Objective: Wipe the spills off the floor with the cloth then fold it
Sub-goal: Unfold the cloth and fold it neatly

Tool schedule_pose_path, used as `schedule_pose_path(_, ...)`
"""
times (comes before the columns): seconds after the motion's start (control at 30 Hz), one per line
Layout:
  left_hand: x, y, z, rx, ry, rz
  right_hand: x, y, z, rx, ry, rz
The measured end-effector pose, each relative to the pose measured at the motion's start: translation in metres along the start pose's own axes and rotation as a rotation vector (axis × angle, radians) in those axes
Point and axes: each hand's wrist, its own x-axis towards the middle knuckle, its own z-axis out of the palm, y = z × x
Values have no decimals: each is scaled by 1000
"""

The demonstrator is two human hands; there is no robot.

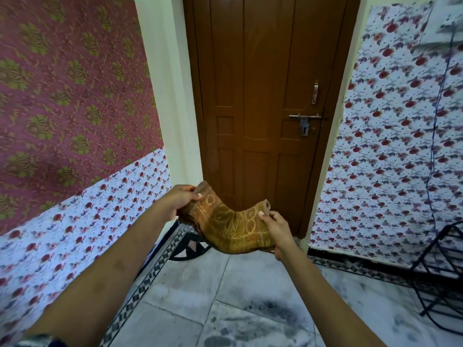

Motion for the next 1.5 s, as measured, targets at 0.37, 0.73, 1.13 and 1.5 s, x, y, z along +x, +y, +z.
schedule_pose_path(0.37, -9, -5, 74, -62, -51, 65, -17, -21, 37, -132, -165, -77)
schedule_pose_path(0.73, -10, -8, 70, -354, -100, -41, -14, -21, 17, 17, 46, -15)
schedule_pose_path(1.13, -6, -29, 55, -483, -252, -143, -13, -11, 6, 151, -211, 145)
schedule_pose_path(1.5, -9, -44, 58, -267, -157, -30, -15, -2, 9, 6, -57, 109)
